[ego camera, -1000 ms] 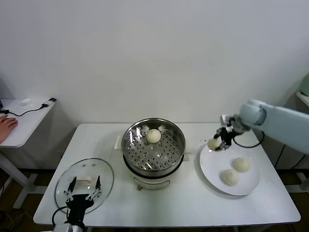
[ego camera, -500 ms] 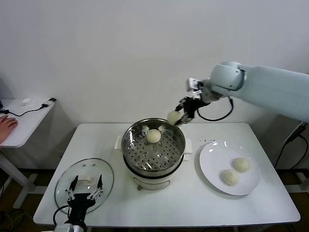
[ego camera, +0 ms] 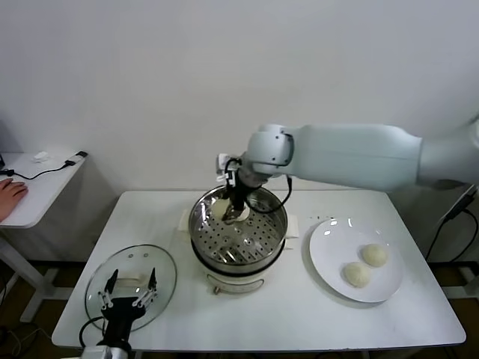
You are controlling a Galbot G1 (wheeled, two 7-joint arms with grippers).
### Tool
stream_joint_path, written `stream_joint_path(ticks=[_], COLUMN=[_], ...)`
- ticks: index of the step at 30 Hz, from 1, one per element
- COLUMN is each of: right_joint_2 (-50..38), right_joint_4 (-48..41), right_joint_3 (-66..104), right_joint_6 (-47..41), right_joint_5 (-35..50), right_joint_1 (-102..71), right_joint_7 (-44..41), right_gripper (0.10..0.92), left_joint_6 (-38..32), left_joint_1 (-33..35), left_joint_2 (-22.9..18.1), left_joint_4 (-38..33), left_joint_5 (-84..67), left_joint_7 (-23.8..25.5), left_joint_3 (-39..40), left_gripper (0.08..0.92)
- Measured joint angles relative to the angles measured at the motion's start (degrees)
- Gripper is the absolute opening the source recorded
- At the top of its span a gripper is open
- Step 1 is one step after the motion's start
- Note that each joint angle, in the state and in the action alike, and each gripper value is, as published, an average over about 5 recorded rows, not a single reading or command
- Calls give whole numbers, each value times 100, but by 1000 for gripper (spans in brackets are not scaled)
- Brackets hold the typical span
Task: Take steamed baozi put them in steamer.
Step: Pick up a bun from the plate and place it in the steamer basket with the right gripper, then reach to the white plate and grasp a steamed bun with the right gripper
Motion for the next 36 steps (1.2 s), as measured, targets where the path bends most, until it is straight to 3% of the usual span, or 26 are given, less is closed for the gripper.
stream_joint_path(ticks=[15,24,36], right_joint_2=[579,539,-652], right_joint_4=[-693,-714,-446], right_joint_3=[53,78,100], right_joint_6=[-111,48,1020], right_joint_5=[-288,-465,-911], right_joint_1=[-728,-698,303], right_joint_7=[262,92,-1222], right_gripper=[586,795,823], left_joint_6=[3,18,38], left_joint_1=[-36,-36,-84], left_joint_2=[35,28,58], left_joint_4=[8,14,-24], left_joint_5=[-11,-10,-72], left_joint_7=[1,2,10], left_joint_3=[-6,14,-56], left_gripper=[823,823,823])
